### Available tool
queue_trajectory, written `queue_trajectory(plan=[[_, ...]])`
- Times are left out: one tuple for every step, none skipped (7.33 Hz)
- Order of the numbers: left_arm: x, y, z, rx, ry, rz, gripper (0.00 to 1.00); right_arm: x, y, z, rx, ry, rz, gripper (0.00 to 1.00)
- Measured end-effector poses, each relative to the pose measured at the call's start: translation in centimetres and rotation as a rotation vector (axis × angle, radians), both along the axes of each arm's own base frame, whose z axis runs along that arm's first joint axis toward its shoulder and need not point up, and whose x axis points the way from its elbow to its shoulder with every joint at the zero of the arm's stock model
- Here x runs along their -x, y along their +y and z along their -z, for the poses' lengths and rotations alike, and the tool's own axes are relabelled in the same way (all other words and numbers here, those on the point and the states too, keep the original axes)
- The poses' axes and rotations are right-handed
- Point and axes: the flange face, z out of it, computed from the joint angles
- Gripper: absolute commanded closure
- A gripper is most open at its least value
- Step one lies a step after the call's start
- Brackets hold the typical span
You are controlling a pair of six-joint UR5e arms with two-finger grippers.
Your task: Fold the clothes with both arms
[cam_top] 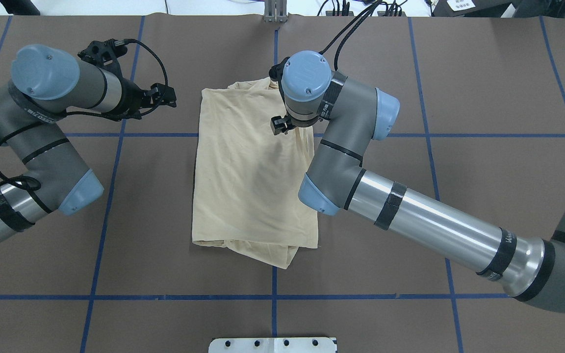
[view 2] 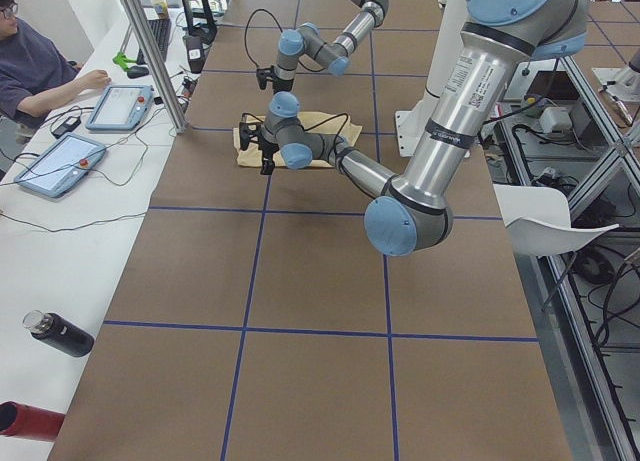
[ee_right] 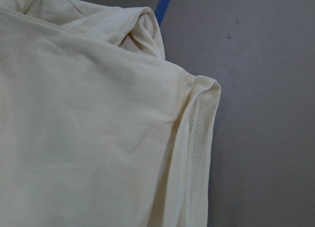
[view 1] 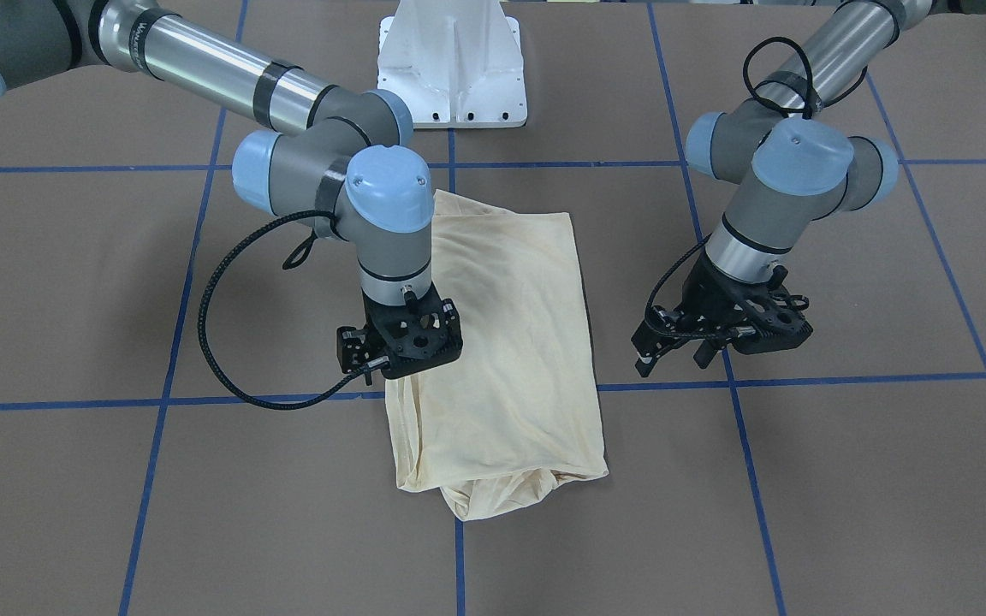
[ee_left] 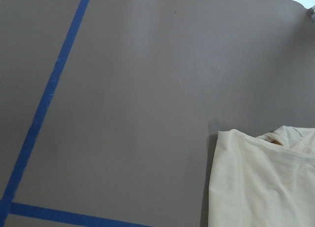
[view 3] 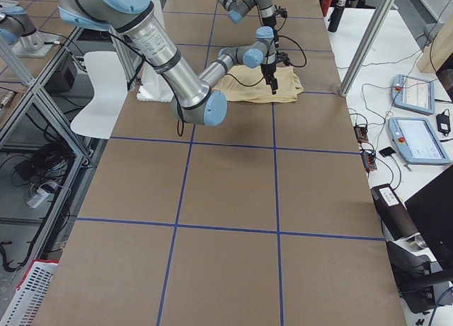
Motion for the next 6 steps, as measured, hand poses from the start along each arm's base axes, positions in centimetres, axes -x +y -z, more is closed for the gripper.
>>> queue_trajectory(plan=[[0.0, 0.0, -0.1, 0.000, -0.001, 0.000, 0.01, 0.3, -0.4, -0.7, -0.004, 0.005, -0.006, 0.00], [0.0, 0.0, -0.1, 0.000, -0.001, 0.000, 0.01, 0.4, -0.7, -1.3, -0.005, 0.011, -0.010, 0.00], [0.0, 0.0, 0.0, -0.001, -0.001, 0.000, 0.01, 0.3, -1.1, -2.0, -0.003, 0.022, -0.011, 0.00], [0.0, 0.0, 0.1, -0.001, 0.000, 0.000, 0.01, -0.1, -1.8, -2.7, -0.001, 0.034, -0.014, 0.00], [-0.1, -0.1, 0.1, -0.001, 0.000, 0.001, 0.01, -0.7, -2.6, -3.3, 0.001, 0.042, -0.019, 0.00], [-0.1, -0.1, 0.1, 0.000, 0.000, 0.000, 0.01, -1.7, -3.5, -3.8, 0.000, 0.050, -0.018, 0.00]])
